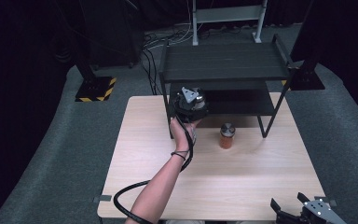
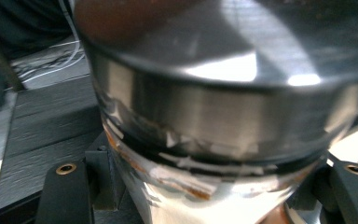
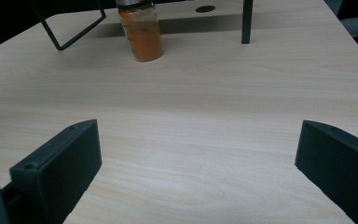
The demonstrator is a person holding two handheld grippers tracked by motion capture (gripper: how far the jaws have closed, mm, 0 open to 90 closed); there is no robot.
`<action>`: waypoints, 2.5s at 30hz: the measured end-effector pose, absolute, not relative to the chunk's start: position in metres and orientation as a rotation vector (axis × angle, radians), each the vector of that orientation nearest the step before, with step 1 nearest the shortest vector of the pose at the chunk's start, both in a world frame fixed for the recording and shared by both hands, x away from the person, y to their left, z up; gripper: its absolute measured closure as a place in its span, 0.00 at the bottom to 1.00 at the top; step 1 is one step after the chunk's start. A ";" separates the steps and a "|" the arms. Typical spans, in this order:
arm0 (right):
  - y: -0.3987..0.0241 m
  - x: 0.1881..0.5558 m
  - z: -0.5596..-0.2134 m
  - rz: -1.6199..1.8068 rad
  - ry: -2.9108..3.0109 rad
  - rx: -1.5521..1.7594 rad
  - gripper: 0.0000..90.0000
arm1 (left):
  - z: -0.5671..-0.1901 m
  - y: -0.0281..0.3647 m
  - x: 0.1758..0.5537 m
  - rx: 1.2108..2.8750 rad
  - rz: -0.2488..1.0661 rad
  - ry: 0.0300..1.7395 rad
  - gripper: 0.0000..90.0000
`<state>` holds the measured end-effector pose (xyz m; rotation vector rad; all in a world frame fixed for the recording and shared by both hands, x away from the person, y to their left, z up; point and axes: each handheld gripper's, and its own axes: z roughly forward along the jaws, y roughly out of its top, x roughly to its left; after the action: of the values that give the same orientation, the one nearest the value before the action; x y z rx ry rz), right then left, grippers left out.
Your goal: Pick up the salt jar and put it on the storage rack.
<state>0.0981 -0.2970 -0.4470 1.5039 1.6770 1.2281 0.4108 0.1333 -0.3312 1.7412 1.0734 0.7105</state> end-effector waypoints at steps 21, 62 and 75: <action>-0.298 0.098 -0.448 1.226 1.671 1.508 0.00 | -0.332 0.117 0.419 1.710 0.757 1.168 0.35; -0.301 0.098 -0.449 1.232 1.668 1.511 0.00 | -0.337 0.110 0.432 1.710 0.754 1.199 0.34; -0.301 0.096 -0.447 1.234 1.661 1.505 0.00 | -0.333 0.108 0.436 1.780 0.782 1.178 0.18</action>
<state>0.0956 -0.3015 -0.4473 1.5047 1.6606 1.2343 0.4355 0.1079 -0.3333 1.7800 1.1783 0.7822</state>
